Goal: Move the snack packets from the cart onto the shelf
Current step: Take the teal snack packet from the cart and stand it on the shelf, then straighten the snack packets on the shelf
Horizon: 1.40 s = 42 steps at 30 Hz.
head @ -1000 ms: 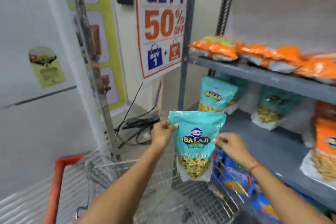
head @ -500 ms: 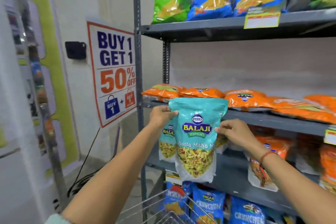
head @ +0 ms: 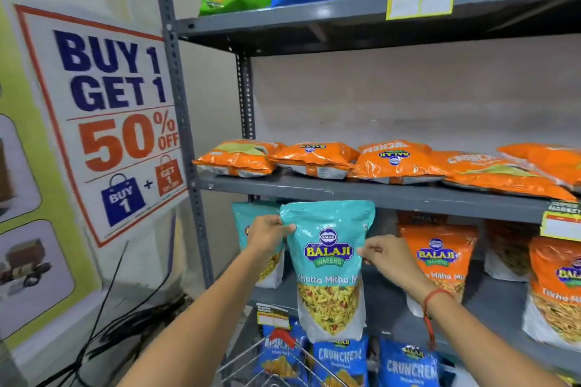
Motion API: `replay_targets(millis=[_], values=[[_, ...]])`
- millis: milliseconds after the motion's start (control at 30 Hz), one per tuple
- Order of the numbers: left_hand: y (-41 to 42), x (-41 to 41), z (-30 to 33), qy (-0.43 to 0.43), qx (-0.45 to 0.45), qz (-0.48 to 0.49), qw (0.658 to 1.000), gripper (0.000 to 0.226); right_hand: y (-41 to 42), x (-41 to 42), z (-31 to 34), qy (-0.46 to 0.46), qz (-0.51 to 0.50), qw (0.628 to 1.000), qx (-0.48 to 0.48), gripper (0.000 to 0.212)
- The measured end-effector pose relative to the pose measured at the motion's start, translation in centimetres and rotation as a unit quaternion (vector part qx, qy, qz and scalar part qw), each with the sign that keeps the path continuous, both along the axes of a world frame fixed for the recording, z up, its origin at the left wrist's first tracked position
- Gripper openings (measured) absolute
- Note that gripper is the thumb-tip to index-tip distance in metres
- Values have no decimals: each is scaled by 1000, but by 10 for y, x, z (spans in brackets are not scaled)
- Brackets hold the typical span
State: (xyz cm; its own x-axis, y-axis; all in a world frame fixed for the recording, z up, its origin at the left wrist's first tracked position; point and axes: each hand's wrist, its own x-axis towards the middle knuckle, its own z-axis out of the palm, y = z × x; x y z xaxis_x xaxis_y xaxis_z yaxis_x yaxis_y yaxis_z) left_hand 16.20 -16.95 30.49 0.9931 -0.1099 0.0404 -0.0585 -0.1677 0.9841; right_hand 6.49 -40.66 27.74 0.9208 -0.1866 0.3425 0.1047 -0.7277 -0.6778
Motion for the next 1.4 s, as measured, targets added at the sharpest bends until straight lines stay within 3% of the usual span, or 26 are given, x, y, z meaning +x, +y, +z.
replay_targets(millis=[133,367,500,600,767,900,967,1033,1100,1200,1400], values=[[-28,31,-33,9,37,18,999,21,-24,35,-38,18,-43,999,-23,28],[-78,85,-66,-12,106,35,994,17,-66,93,-93,16,-95,995,-18,41],[-97,107,-81,-17,114,38,993,26,-83,114,-111,27,-107,994,-3,31],[-106,119,-91,-28,128,17,991,19,-91,122,-122,27,-111,993,17,30],[-119,131,-93,-31,128,-28,991,25,-96,121,-130,24,-112,988,108,30],[-122,128,-109,19,39,-104,994,32,-101,112,-134,82,-38,964,249,4],[-119,121,-133,58,33,-143,987,58,-102,108,-146,140,9,945,295,26],[-115,110,-165,97,89,-167,977,86,-101,106,-170,202,23,930,305,54],[-112,101,-198,125,138,-176,967,96,-97,105,-198,248,33,916,314,63],[-113,93,-237,144,137,-140,970,85,-89,108,-231,243,34,911,332,48],[-114,103,-249,133,161,-74,975,65,-82,127,-248,216,8,915,341,57]])
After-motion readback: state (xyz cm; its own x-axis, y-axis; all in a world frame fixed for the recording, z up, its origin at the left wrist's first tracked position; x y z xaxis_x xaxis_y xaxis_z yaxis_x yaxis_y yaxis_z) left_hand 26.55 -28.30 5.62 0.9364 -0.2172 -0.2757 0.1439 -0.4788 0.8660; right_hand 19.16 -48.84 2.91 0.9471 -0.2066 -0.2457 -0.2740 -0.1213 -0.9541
